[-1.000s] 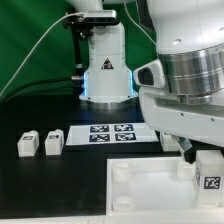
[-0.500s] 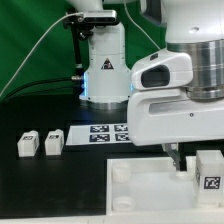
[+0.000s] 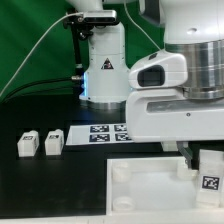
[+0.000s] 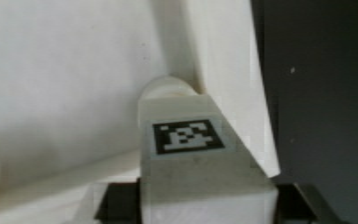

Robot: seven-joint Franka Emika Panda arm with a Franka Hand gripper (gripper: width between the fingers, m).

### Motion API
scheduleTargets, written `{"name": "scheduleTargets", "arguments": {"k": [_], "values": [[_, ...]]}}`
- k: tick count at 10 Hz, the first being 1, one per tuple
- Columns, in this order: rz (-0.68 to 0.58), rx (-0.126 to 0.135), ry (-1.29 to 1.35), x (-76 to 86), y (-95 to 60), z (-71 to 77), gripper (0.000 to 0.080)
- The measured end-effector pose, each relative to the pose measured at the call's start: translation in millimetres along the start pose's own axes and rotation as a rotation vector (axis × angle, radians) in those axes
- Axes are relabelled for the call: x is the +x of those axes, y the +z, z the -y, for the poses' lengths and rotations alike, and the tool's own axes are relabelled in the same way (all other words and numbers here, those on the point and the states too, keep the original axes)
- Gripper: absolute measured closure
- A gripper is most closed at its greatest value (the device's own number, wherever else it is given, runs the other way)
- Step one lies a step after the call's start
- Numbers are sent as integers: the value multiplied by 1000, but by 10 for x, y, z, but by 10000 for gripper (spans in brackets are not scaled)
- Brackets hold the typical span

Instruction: Assemble one leg

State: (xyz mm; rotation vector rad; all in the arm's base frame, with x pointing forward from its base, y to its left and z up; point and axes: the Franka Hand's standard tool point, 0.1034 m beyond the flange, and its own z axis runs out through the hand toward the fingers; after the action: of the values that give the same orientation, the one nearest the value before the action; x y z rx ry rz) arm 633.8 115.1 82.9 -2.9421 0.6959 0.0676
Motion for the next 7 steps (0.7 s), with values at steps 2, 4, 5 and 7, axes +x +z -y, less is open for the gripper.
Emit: {"name": "scheduleTargets", "arguments": {"k": [2,4,5,7], "values": [[-4,6,343,-14,3,-15,494],[2,23,718,-55,19,-7,496],[11,50,845,-57,22,-14,496],[29,76,1001,-68,27,-15,496]]}}
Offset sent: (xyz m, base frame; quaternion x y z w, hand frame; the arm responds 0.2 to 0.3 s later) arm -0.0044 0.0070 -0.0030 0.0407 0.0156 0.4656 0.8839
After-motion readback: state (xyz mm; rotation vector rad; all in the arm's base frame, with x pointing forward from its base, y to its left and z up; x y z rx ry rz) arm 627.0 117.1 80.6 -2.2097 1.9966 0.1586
